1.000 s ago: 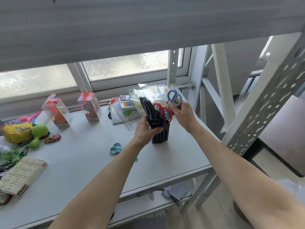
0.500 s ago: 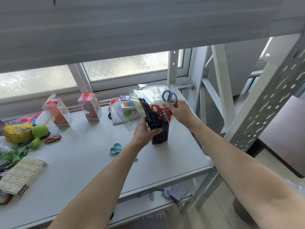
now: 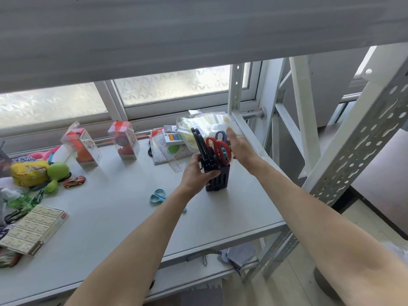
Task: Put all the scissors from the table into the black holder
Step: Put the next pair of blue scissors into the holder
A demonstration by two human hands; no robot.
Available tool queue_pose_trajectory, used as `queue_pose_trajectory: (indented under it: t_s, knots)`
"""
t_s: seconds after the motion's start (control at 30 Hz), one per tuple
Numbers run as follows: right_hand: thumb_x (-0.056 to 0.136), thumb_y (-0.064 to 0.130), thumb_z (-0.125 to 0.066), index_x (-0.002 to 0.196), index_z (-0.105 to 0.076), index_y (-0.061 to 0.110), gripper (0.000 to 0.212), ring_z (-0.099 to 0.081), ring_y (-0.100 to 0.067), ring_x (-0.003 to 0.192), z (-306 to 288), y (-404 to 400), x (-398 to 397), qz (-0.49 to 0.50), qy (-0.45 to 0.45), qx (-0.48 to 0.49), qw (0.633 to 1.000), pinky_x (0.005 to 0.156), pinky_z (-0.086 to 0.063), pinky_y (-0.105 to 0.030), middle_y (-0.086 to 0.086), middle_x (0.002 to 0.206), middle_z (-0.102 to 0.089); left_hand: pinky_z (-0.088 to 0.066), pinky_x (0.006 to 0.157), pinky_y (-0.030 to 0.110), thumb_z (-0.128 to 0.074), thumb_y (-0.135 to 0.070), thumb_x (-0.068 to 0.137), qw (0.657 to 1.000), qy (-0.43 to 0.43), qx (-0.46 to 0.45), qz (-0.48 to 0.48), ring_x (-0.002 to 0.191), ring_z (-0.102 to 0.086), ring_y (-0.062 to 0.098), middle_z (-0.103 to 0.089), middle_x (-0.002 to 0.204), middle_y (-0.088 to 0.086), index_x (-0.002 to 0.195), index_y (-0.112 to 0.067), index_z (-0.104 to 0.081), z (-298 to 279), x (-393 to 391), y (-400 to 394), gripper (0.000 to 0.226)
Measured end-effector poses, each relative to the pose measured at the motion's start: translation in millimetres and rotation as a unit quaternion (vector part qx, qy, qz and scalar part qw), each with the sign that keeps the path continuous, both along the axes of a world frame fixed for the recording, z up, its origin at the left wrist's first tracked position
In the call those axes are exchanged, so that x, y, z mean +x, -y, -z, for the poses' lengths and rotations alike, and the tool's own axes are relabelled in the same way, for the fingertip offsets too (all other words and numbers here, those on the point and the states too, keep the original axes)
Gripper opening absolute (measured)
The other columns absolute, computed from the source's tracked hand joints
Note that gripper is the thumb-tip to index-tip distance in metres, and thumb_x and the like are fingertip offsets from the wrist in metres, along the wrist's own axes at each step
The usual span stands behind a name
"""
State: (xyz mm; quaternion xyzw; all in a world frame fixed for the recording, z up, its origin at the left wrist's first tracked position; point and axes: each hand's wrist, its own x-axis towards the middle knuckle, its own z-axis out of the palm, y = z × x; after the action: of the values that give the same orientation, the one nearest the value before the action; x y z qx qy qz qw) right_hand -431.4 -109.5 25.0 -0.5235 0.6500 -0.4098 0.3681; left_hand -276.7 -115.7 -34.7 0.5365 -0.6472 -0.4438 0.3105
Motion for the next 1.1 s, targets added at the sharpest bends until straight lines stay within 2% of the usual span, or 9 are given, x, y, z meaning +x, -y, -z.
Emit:
queue_pose_trajectory:
  t_s: [0.07, 0.23, 0.33, 0.43, 0.57, 0.73, 0.9, 1.0, 1.1]
  knots:
    - [0.092, 0.057, -0.025, 0.092, -0.062, -0.01, 0.077, -0.064, -0.037, 0.088, 1, 2, 1, 0.009, -0.007, 0.004, 1.0, 0.089, -0.051, -0.045, -0.024, 0.091, -0.068, -0.063, 0.071, 0.036, -0.08, -0.016, 0.082, 1.0, 0.0, 0.001, -0.004, 0.11, -0.064, 0.028, -0.057, 0.121, -0.001, 0.136, -0.014, -0.044, 0, -1, 0, 0.065]
    - [0.101, 0.036, -0.027, 0.082, -0.059, 0.013, 0.043, -0.054, -0.017, 0.078, -1, 3, -5, 0.003, -0.003, 0.029, 1.0, 0.063, -0.041, -0.025, -0.005, 0.079, -0.06, -0.064, 0.075, 0.042, -0.08, -0.016, 0.081, 1.0, 0.0, -0.002, -0.009, 0.11, -0.064, 0.027, -0.057, 0.12, -0.001, 0.133, -0.014, -0.045, 2, -6, 0, 0.063]
    - [0.102, 0.032, -0.028, 0.101, -0.066, 0.002, 0.049, -0.054, -0.013, 0.072, 4, 4, -8, -0.011, 0.007, 0.044, 0.999, 0.062, -0.042, -0.024, -0.006, 0.082, -0.062, -0.061, 0.081, 0.049, -0.083, -0.018, 0.077, 1.0, 0.005, -0.014, -0.021, 0.109, -0.065, 0.028, -0.058, 0.117, -0.001, 0.129, -0.015, -0.049, 4, -7, 1, 0.063]
    - [0.1, 0.034, -0.032, 0.096, -0.068, -0.005, 0.053, -0.057, -0.022, 0.077, 4, 5, -4, 0.016, -0.027, 0.029, 0.999, 0.072, -0.046, -0.034, -0.013, 0.083, -0.064, -0.061, 0.08, 0.049, -0.084, -0.02, 0.076, 0.999, 0.001, -0.017, -0.029, 0.107, -0.065, 0.027, -0.059, 0.114, -0.003, 0.128, -0.016, -0.05, 5, -6, 0, 0.063]
    - [0.101, 0.031, -0.032, 0.106, -0.066, -0.003, 0.048, -0.057, -0.025, 0.086, -2, 10, -4, 0.012, -0.053, 0.058, 0.997, 0.072, -0.044, -0.033, -0.021, 0.1, -0.066, -0.061, 0.081, 0.05, -0.084, -0.019, 0.076, 1.0, -0.006, -0.012, -0.025, 0.107, -0.065, 0.027, -0.059, 0.114, -0.004, 0.129, -0.017, -0.049, 5, -7, 0, 0.064]
    - [0.1, 0.048, -0.038, 0.081, -0.064, 0.01, 0.05, -0.054, -0.018, 0.077, 4, 2, -6, 0.003, -0.02, 0.096, 0.995, 0.065, -0.038, -0.025, -0.009, 0.085, -0.064, -0.057, 0.091, 0.052, -0.082, -0.022, 0.073, 1.0, -0.001, -0.017, -0.001, 0.114, -0.062, 0.025, -0.057, 0.118, -0.005, 0.135, -0.021, -0.048, 8, 3, 0, 0.072]
    - [0.1, 0.045, -0.04, 0.081, -0.069, 0.016, 0.046, -0.061, -0.024, 0.082, 10, -9, -4, 0.08, -0.013, -0.007, 0.997, 0.08, -0.049, -0.032, -0.004, 0.083, -0.068, -0.062, 0.075, 0.036, -0.079, -0.019, 0.082, 0.998, 0.06, -0.031, 0.006, 0.114, -0.06, 0.032, -0.049, 0.136, 0.003, 0.151, -0.016, -0.036, 13, 30, -1, 0.082]
    - [0.101, 0.035, -0.04, 0.095, -0.071, 0.01, 0.04, -0.06, -0.019, 0.081, 0, -21, 8, 0.183, -0.068, -0.138, 0.971, 0.071, -0.046, -0.027, -0.008, 0.093, -0.069, -0.054, 0.097, 0.042, -0.071, -0.012, 0.087, 0.989, 0.11, -0.071, -0.064, 0.111, -0.063, 0.032, -0.058, 0.132, 0.012, 0.139, -0.008, -0.052, 19, 66, -2, 0.056]
    - [0.101, 0.029, -0.041, 0.088, -0.064, 0.017, 0.029, -0.058, -0.015, 0.075, -15, -41, 28, 0.225, -0.083, -0.288, 0.927, 0.067, -0.048, -0.029, -0.003, 0.092, -0.068, -0.046, 0.098, 0.032, -0.062, -0.008, 0.091, 0.971, 0.157, -0.059, -0.17, 0.114, -0.062, 0.027, -0.058, 0.125, 0.014, 0.129, -0.008, -0.062, 25, 106, -6, 0.038]
